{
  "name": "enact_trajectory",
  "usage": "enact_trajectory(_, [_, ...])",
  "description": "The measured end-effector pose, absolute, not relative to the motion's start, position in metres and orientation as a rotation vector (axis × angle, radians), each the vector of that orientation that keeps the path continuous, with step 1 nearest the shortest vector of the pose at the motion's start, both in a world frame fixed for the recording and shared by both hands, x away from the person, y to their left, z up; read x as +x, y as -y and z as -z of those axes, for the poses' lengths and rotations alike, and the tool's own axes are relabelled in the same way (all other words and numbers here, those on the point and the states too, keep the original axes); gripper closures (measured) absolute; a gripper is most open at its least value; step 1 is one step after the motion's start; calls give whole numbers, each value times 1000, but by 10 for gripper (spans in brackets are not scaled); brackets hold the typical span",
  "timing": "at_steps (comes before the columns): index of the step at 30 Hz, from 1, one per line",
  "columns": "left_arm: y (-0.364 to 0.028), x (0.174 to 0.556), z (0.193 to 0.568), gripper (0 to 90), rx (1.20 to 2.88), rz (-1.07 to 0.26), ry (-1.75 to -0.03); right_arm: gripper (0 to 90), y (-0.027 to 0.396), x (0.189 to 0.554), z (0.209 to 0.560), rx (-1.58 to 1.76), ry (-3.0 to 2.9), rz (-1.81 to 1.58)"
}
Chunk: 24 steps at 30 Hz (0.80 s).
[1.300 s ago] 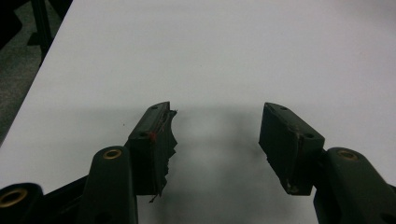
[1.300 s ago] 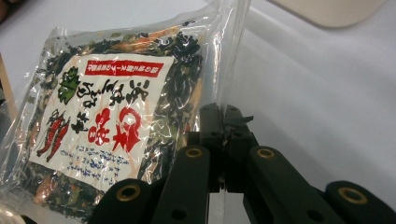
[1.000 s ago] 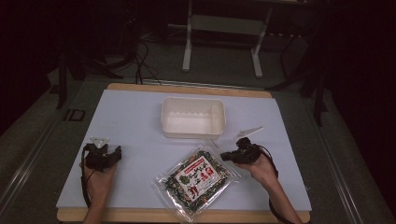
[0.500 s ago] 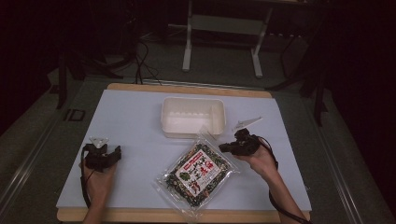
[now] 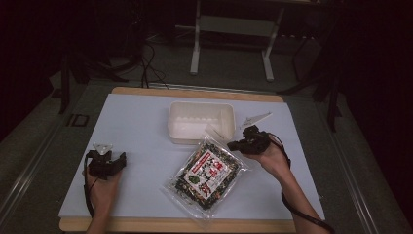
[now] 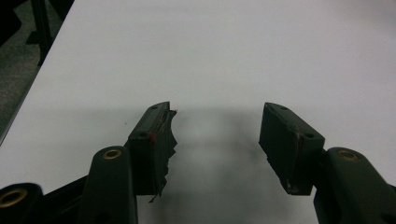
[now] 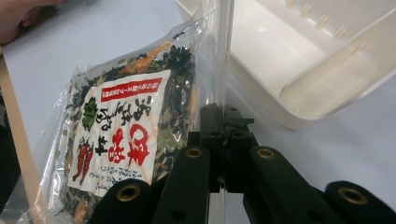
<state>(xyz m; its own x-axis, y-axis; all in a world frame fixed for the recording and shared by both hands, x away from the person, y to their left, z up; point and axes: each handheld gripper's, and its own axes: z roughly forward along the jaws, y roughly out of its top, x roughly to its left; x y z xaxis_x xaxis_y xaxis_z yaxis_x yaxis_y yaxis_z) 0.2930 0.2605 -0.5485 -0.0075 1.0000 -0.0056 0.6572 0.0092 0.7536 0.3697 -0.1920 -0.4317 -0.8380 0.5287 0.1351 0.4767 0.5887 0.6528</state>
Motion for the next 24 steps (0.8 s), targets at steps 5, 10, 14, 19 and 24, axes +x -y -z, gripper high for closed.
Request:
enact_trajectory(5, [-261, 293, 548, 439, 1706, -777, -1723, 895, 189, 372, 422, 840, -2732, -1079])
enact_trajectory(10, [-260, 293, 549, 437, 1710, -776, -1724, 895, 187, 375, 414, 826, -2731, -1087])
enact_trajectory(14, [-260, 293, 548, 435, 1711, -775, -1723, 895, 188, 376, 409, 818, -2725, -1091])
enact_trajectory(19, [-261, 293, 548, 432, 1706, -773, -1721, 896, 190, 380, 402, 824, -2714, -1114])
enact_trajectory(24, [-261, 293, 549, 431, 1702, -773, -1719, 896, 193, 383, 394, 818, -2701, -1134])
